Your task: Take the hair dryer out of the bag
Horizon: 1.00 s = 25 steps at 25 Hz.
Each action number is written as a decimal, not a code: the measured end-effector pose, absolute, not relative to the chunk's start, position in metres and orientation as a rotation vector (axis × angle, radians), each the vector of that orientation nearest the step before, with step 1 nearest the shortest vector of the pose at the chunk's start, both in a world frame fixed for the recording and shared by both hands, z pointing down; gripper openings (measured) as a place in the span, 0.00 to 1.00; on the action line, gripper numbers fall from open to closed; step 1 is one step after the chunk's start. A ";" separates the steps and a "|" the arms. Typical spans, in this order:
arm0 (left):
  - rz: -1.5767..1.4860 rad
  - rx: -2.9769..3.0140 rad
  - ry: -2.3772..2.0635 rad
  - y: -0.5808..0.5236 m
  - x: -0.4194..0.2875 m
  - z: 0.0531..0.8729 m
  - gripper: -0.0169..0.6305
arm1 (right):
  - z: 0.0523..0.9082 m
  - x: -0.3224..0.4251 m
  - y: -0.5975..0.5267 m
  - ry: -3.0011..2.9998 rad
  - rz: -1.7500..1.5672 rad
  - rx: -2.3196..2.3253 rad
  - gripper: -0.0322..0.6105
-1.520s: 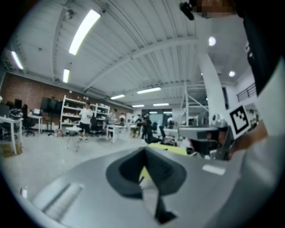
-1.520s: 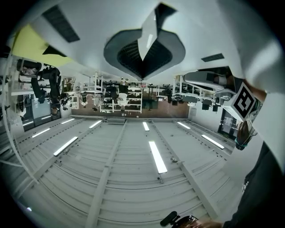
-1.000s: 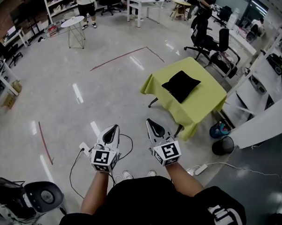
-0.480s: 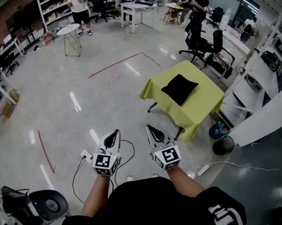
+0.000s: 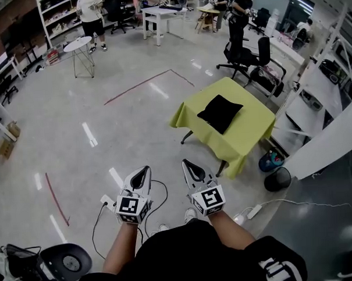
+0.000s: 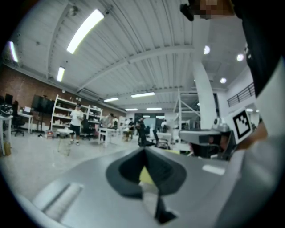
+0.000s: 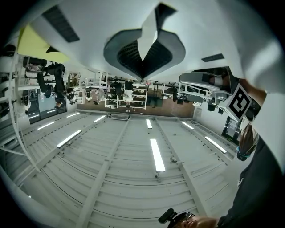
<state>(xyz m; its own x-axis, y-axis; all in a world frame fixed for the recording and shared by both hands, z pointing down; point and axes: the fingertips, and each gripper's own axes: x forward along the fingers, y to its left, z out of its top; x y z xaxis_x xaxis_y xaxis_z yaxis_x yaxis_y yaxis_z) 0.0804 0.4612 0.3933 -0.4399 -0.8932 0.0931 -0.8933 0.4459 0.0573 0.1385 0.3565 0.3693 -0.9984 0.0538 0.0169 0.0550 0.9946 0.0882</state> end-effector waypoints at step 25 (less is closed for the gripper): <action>0.046 1.592 -2.588 0.373 0.020 0.398 0.04 | 0.362 0.070 0.258 -3.165 -0.161 -0.110 0.06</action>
<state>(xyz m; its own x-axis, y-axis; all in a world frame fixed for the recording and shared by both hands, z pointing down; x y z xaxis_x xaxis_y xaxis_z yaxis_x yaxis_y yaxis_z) 0.0202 0.3726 0.3983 -0.4473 -0.8885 0.1028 -0.8916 0.4521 0.0279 0.0702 0.2584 0.3617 -0.9971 0.0710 -0.0259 0.0680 0.9924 0.1021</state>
